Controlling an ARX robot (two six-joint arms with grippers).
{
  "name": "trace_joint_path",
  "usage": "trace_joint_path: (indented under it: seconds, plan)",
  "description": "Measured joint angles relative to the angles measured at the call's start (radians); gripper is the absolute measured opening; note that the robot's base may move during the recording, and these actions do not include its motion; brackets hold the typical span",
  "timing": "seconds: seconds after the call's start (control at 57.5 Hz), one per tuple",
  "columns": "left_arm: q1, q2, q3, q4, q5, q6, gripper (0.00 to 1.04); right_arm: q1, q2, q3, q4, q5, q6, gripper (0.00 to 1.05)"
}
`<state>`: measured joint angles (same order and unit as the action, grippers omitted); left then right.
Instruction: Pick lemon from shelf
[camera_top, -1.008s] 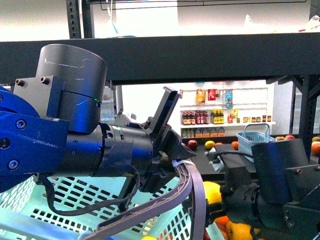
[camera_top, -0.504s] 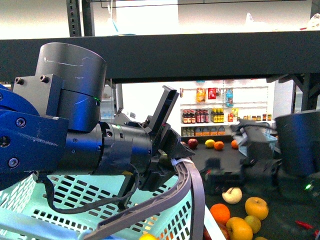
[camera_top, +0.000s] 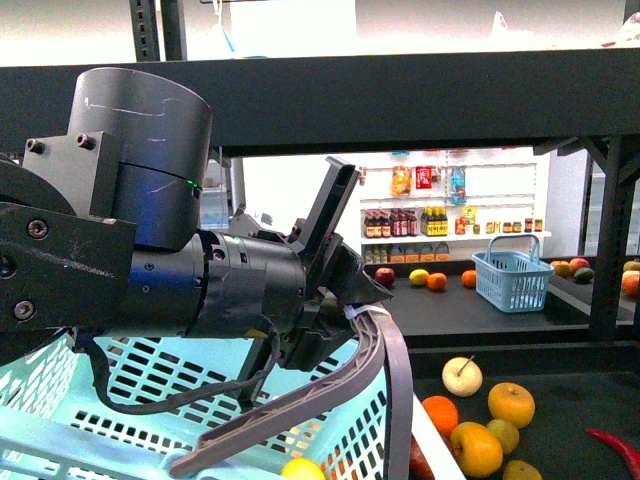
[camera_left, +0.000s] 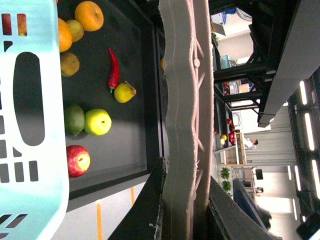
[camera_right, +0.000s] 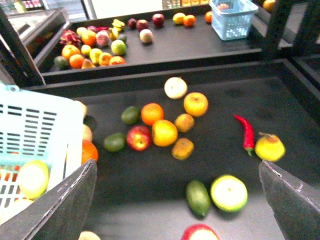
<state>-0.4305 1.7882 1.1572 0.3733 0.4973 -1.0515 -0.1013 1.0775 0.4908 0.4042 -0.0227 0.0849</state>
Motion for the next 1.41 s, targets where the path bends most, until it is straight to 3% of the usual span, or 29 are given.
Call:
trace_joint_path:
  seconds: [0.087, 0.156, 0.243, 0.348, 0.435, 0.556, 0.643, 1.408]
  plan:
    - [0.000, 0.000, 0.000, 0.000, -0.001, 0.001, 0.12, -0.035, -0.237, -0.124, -0.105, -0.021, -0.010, 0.96]
    - [0.000, 0.000, 0.000, 0.000, -0.001, 0.002, 0.12, -0.056, -0.380, -0.204, -0.068, -0.118, -0.042, 0.85]
    - [0.000, 0.000, 0.000, 0.000, 0.000, 0.002, 0.12, -0.060, -0.558, -0.284, -0.139, -0.145, -0.060, 0.69]
    - [0.000, 0.000, 0.000, 0.000, 0.000, 0.000, 0.12, -0.037, -0.737, -0.343, -0.241, -0.102, -0.073, 0.52]
    - [0.000, 0.000, 0.000, 0.000, 0.003, 0.000, 0.12, 0.066, -0.830, -0.375, -0.288, 0.007, -0.076, 0.36]
    - [-0.001, 0.000, 0.000, 0.000, 0.000, 0.000, 0.12, 0.095, -0.877, -0.395, -0.301, 0.019, -0.079, 0.15]
    - [0.000, 0.000, 0.000, 0.000, 0.000, 0.000, 0.12, 0.097, -0.959, -0.407, -0.400, 0.020, -0.081, 0.02]
    - [-0.002, 0.000, 0.000, 0.000, -0.001, 0.000, 0.12, 0.099, -1.071, -0.475, -0.406, 0.022, -0.082, 0.03]
